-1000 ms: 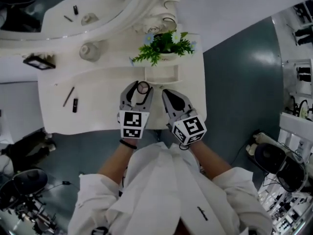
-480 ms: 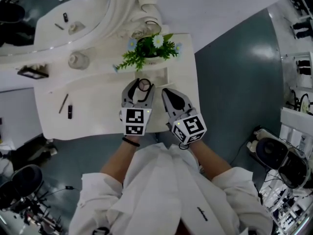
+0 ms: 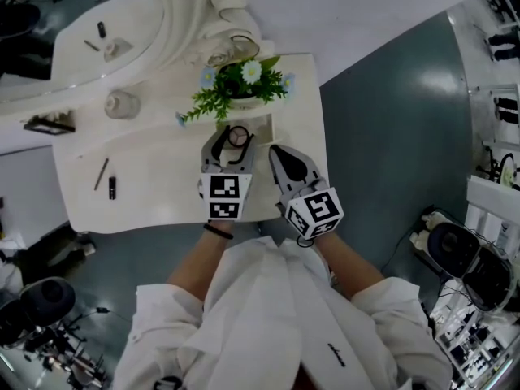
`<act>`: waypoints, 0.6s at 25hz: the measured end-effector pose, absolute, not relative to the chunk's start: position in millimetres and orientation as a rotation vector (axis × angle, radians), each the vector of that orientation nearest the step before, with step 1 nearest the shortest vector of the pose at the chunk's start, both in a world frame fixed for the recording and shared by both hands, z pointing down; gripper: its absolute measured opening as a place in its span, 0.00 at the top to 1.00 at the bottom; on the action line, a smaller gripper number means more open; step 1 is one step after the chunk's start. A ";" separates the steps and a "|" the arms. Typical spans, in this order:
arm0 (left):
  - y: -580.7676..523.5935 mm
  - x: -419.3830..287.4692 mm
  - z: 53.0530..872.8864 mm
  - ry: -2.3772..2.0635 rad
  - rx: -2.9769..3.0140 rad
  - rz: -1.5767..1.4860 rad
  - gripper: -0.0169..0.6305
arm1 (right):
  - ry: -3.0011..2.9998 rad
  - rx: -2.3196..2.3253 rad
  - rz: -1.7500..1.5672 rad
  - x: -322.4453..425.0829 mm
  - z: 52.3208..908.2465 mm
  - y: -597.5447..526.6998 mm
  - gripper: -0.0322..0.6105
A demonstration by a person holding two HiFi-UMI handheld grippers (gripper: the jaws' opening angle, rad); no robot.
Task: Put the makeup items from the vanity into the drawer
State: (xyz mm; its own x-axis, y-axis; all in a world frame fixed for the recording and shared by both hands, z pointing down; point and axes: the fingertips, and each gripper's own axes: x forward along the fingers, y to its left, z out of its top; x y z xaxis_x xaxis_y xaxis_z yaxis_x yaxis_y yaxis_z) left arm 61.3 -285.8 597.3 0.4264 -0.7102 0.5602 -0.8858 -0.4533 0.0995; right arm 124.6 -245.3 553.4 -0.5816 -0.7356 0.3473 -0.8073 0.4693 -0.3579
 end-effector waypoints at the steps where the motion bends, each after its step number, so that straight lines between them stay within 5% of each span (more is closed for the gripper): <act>1: -286.2 61.4 599.2 -1.360 2.297 0.641 0.59 | -2.566 1.356 0.746 125.1 554.1 -245.7 0.92; 15: -286.1 58.3 608.1 -1.384 2.248 0.684 0.59 | -2.564 1.335 0.765 124.7 559.6 -242.8 0.92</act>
